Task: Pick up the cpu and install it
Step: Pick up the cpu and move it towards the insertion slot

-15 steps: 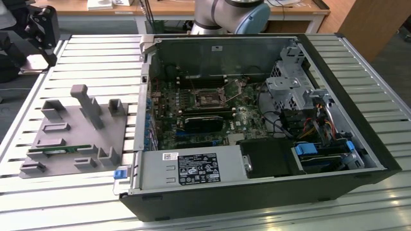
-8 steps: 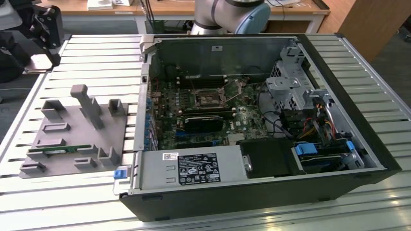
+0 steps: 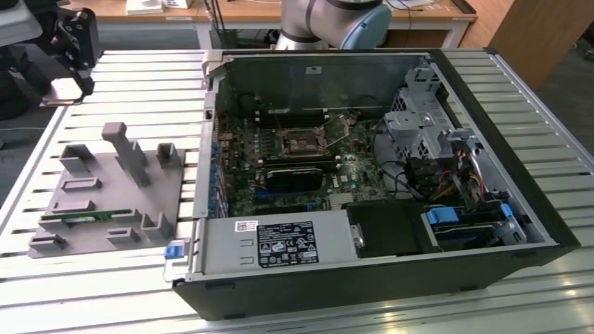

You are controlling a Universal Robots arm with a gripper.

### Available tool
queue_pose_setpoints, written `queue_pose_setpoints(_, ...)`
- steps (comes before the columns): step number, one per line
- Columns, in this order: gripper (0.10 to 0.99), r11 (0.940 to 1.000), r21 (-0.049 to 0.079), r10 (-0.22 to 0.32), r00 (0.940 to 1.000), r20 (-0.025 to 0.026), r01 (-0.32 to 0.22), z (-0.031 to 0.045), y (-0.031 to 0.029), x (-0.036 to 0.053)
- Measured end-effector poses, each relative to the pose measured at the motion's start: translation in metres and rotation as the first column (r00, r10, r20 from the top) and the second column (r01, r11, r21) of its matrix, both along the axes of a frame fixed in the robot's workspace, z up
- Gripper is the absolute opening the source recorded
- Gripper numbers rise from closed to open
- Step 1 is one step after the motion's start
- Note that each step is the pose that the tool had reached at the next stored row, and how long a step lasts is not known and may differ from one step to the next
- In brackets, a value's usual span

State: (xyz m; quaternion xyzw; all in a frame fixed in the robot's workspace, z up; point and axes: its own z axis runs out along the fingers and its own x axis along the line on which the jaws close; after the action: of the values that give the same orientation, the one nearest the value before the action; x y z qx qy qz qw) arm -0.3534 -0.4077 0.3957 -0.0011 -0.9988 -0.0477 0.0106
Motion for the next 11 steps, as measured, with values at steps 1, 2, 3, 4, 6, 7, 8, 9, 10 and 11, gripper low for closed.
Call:
queue_pose_setpoints(1,0.537,1.0,0.0,0.0,1.0,0.0,0.0,0.0,0.0,0.0011)
queue_pose_setpoints(2,0.537,1.0,0.0,0.0,1.0,0.0,0.0,0.0,0.0001,0.0021)
queue_pose_setpoints(3,0.537,1.0,0.0,0.0,1.0,0.0,0.0,0.0,0.0002,0.003)
queue_pose_setpoints(4,0.537,1.0,0.0,0.0,1.0,-0.0001,0.0,0.0,0.0003,0.0038)
queue_pose_setpoints(6,0.537,1.0,0.0,0.0,1.0,0.0,0.0,-0.0001,0.0004,0.0052)
queue_pose_setpoints(7,0.537,1.0,0.0,0.0,1.0,0.0,0.0,-0.0001,0.0006,0.0059)
queue_pose_setpoints(8,0.537,1.0,0.0,0.0,1.0,0.0,0.0,-0.0001,0.0007,0.0065)
queue_pose_setpoints(9,0.537,1.0,0.0,0.0,1.0,0.0,0.0,-0.0001,0.0008,0.0072)
queue_pose_setpoints(10,0.537,1.0,0.0,0.0,1.0,-0.0001,0.0,0.0,0.001,0.008)
queue_pose_setpoints(11,0.537,1.0,0.0,0.0,1.0,0.0,0.0,-0.0001,0.0011,0.0089)
